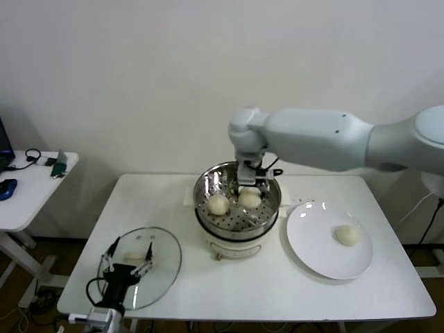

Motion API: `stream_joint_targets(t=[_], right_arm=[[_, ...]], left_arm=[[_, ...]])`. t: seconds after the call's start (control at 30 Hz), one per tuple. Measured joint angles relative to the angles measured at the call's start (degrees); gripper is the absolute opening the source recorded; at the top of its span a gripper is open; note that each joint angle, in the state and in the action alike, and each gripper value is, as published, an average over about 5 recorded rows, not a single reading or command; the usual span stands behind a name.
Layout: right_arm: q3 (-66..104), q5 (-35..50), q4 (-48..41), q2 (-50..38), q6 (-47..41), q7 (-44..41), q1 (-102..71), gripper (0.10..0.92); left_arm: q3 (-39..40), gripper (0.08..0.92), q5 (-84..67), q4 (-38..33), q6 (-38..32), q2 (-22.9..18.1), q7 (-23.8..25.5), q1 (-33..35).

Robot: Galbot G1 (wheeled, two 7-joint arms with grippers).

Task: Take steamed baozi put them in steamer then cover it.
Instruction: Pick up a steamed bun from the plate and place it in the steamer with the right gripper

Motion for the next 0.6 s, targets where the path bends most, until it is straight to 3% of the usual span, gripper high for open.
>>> stream_joint_targets(t=[0.43,0.6], right_arm=[[0.35,-3.12,1.36,1.70,1.53,-1.16,-3.22,0.720],[0.86,-3.75,1.54,1.70,1.65,-1.50,-3.47,0.796]], left_arm=[[-0.15,0.823,-0.25,0.48,-0.01,0.12,-0.10,0.01],[-0.05,0.823,-0.25,0.49,0.09,0.06,-0.08,-0.01]])
